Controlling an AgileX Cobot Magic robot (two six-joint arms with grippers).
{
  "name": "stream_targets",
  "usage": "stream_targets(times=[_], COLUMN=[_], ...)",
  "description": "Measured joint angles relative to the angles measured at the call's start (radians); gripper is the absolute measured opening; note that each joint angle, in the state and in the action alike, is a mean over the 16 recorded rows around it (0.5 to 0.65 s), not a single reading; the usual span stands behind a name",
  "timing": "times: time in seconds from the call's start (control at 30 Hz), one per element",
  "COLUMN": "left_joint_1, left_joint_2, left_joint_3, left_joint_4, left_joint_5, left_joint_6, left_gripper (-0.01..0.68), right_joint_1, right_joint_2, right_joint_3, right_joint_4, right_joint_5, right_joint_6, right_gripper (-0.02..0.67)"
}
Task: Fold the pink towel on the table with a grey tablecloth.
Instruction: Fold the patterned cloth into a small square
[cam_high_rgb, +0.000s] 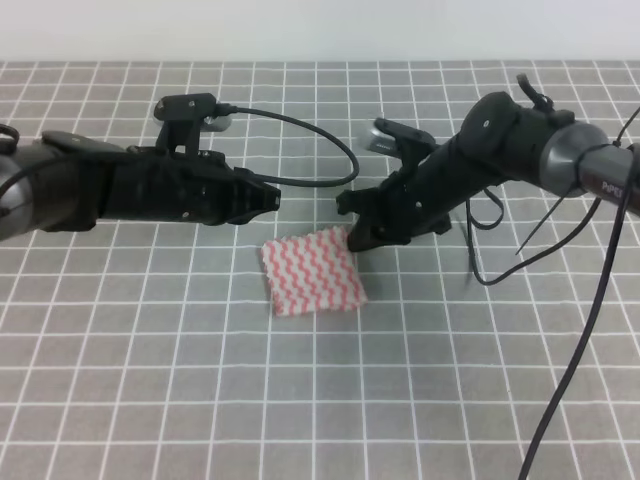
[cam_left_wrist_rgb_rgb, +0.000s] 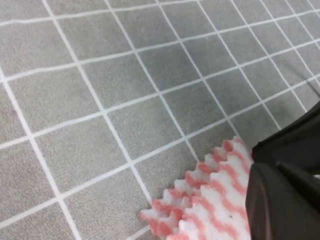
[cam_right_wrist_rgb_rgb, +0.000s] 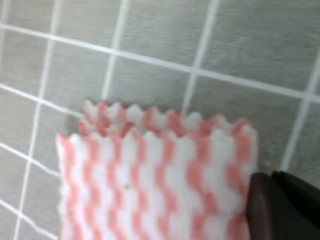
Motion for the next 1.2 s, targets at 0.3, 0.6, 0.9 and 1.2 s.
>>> stream_targets(times=[0.3, 0.6, 0.9, 1.2], left_joint_1=[0.0, 0.0, 0.0, -0.005], left_joint_2=[0.002, 0.003, 0.003, 0.004], left_joint_3=[0.0, 0.0, 0.0, 0.0], left_joint_4=[0.045, 0.106, 0.127, 0.156], left_joint_5=[0.033, 0.075, 0.105, 0.181], left_joint_6=[-0.033, -0.092, -0.112, -0.139], left_gripper=[-0.002, -0.002, -0.002, -0.002], right_joint_1=[-0.003, -0.002, -0.002, -0.004], right_joint_2=[-0.019, -0.026, -0.005, -0.028], right_joint_3=[-0.001, -0.002, -0.002, -0.004], right_joint_4=[0.02, 0.052, -0.017, -0.031], right_joint_5=[0.065, 0.174, 0.186, 0.176], right_joint_6=[-0.006, -0.041, -0.006, 0.011], right_gripper=[-0.015, -0.015, -0.015, -0.015])
